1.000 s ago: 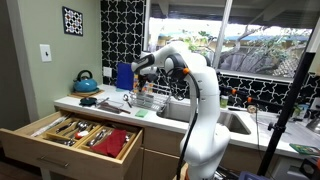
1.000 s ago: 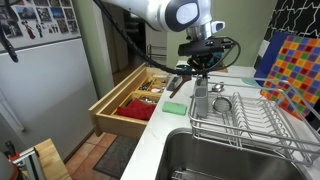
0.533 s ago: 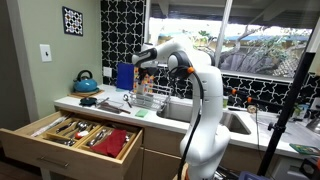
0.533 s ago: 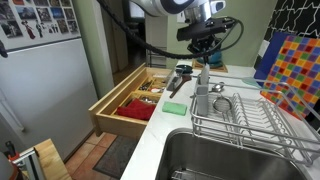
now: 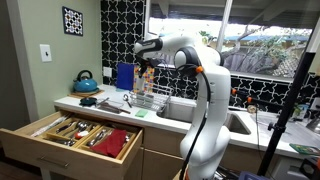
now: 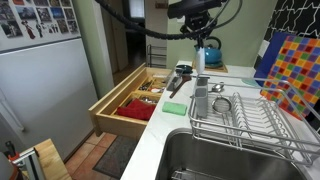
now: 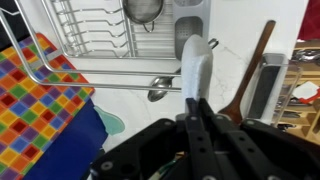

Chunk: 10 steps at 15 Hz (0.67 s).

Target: Take the two sponges off of the dish rack

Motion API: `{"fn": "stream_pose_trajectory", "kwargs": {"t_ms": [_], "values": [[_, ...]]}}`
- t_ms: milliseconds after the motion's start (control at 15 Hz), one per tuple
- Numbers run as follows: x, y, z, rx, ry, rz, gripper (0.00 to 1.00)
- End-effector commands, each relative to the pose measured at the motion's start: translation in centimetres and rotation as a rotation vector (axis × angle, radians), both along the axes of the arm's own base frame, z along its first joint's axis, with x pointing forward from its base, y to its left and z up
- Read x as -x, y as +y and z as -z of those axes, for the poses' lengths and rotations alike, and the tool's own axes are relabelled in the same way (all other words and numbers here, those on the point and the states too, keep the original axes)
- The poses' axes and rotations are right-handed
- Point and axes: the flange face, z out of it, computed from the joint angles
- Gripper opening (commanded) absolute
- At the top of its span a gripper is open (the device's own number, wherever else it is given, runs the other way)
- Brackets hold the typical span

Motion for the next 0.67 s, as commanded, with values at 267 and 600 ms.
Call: {"fn": "stream_pose_trajectory", "kwargs": {"t_ms": [267,600], "values": [[3.3,1.4,3.6,-0.299,0.231,-0.205,0.05],[4.8,0.9,10.5,-0.386,0.464,-0.251,0.05]]}}
